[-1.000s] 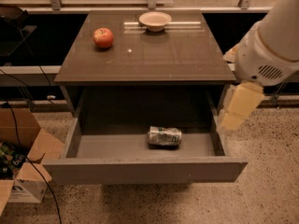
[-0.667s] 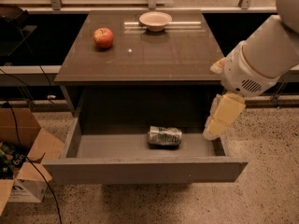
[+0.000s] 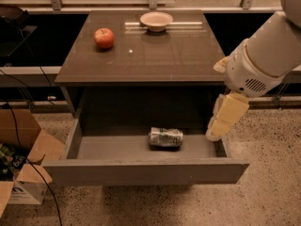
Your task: Pick 7up can from top drawer and place on counter
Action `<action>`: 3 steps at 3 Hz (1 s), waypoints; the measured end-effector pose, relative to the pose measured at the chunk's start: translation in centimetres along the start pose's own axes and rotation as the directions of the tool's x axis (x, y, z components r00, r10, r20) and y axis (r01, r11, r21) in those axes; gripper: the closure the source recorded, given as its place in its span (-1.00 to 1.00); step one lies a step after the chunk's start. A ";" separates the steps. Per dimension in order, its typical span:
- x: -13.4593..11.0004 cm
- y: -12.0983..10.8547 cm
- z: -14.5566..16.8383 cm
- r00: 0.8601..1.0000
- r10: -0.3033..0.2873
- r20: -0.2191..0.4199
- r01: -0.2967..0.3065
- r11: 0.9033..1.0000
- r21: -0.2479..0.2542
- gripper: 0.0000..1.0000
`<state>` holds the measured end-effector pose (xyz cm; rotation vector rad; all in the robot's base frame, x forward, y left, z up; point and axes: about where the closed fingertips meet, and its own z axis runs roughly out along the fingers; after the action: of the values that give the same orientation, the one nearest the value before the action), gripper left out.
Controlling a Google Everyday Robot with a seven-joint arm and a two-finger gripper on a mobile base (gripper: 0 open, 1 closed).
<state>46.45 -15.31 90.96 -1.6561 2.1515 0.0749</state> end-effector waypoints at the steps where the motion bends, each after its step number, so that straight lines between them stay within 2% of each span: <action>1: -1.6 0.9 5.2 0.997 0.049 0.059 -0.045 0.996 -0.075 -1.00; 2: -3.3 1.8 11.9 0.989 0.092 0.120 -0.070 0.982 -0.178 -1.00; 3: -4.4 1.7 16.7 0.980 0.124 0.157 -0.084 0.968 -0.238 -1.00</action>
Offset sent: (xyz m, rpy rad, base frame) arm 0.0453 0.1136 -0.1674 0.2946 0.2488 0.0337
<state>50.66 -5.88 77.00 -1.5907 2.1619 0.4982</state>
